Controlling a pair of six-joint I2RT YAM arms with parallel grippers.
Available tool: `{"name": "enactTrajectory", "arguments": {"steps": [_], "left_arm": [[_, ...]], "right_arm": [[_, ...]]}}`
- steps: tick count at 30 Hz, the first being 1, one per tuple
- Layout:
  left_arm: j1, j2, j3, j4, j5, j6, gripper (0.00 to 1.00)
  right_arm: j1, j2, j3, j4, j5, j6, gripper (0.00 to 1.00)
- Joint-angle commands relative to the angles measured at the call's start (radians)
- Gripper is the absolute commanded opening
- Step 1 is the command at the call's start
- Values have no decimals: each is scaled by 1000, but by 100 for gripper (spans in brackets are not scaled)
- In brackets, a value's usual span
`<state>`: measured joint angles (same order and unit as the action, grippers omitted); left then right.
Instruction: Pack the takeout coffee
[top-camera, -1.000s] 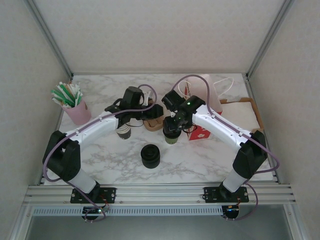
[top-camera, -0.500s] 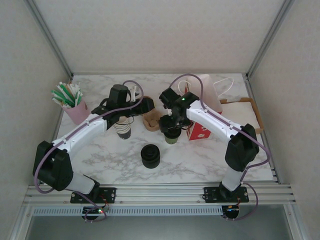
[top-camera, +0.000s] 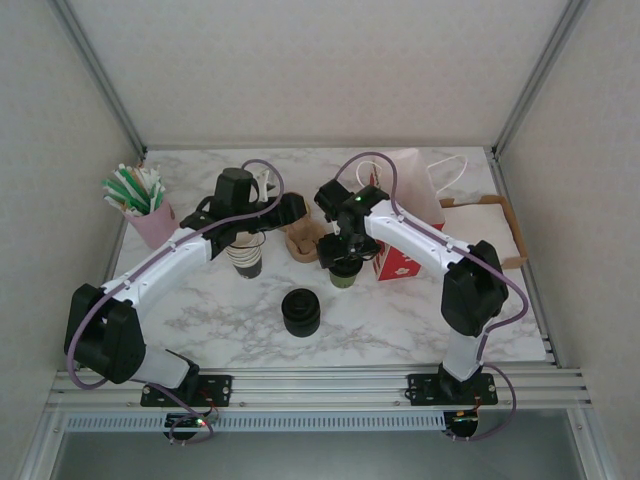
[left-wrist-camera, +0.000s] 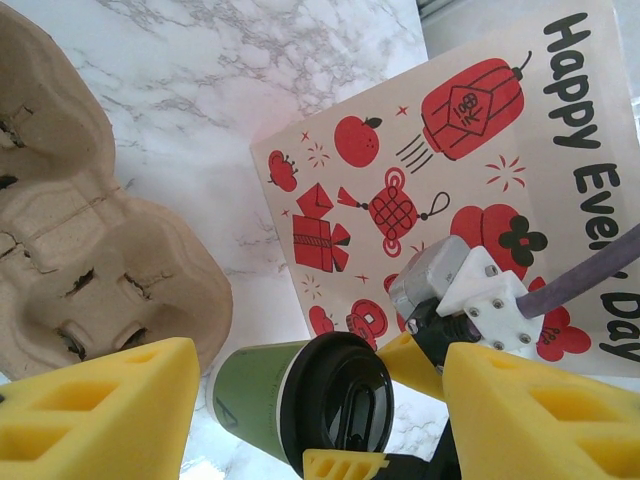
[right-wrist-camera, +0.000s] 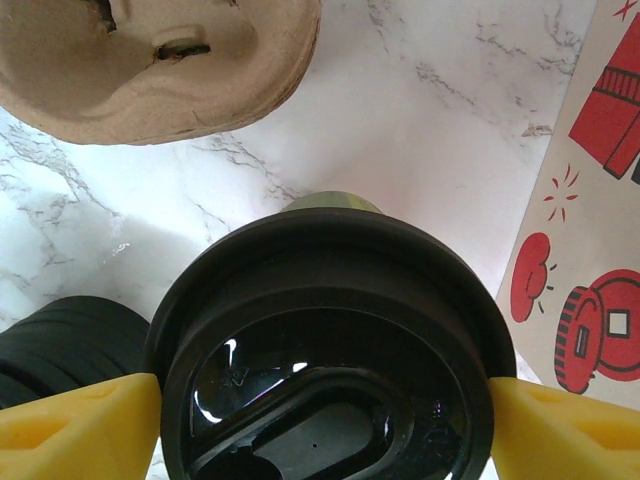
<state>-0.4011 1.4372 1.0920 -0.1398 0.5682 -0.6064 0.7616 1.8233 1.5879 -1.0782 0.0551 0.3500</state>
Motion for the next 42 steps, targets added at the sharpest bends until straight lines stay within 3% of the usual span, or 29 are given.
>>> {"name": "enactTrajectory", "arguments": {"steps": [1, 16, 42], "left_arm": [[11, -32, -17, 9, -2, 5, 66], [13, -26, -21, 12, 6, 8, 66], [21, -20, -21, 19, 18, 10, 65]], "right_arm": [[-7, 21, 37, -41, 22, -16, 81], [-1, 38, 70, -68, 45, -20, 82], [10, 58, 97, -86, 46, -30, 68]]}}
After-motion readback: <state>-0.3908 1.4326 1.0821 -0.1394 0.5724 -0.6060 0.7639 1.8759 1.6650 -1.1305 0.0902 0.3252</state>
